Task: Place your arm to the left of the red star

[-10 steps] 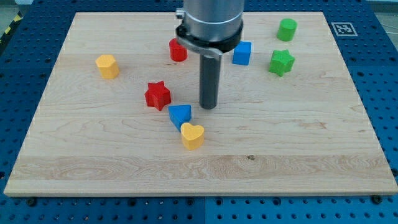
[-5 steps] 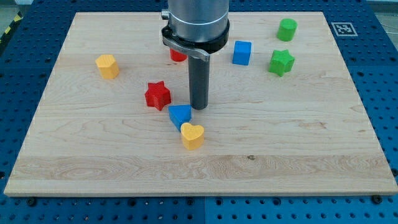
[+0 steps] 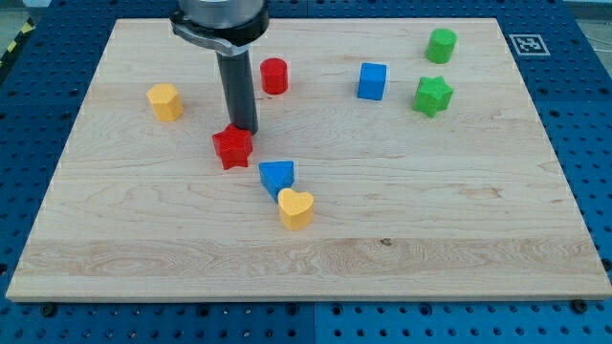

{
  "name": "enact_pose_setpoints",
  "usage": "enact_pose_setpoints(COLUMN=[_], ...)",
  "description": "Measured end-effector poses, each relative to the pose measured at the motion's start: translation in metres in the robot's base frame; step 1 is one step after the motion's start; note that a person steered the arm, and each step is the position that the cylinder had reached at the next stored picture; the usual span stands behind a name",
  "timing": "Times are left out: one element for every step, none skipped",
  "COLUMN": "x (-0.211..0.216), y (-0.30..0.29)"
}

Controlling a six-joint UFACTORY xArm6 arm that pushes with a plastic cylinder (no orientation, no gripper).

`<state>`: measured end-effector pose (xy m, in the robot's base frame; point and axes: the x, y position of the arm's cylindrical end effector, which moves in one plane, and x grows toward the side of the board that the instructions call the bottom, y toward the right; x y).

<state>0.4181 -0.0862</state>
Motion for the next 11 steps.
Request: enact_pose_setpoints(x=[0.0, 0.0, 0.0, 0.0, 0.011, 0.052, 0.094, 0.1, 0.098, 0.09, 0.09], y=[-0.018, -0.049, -0.083, -0.115, -0.14, -0.145, -0.146, -0.146, -0.137, -0.118, -0.101])
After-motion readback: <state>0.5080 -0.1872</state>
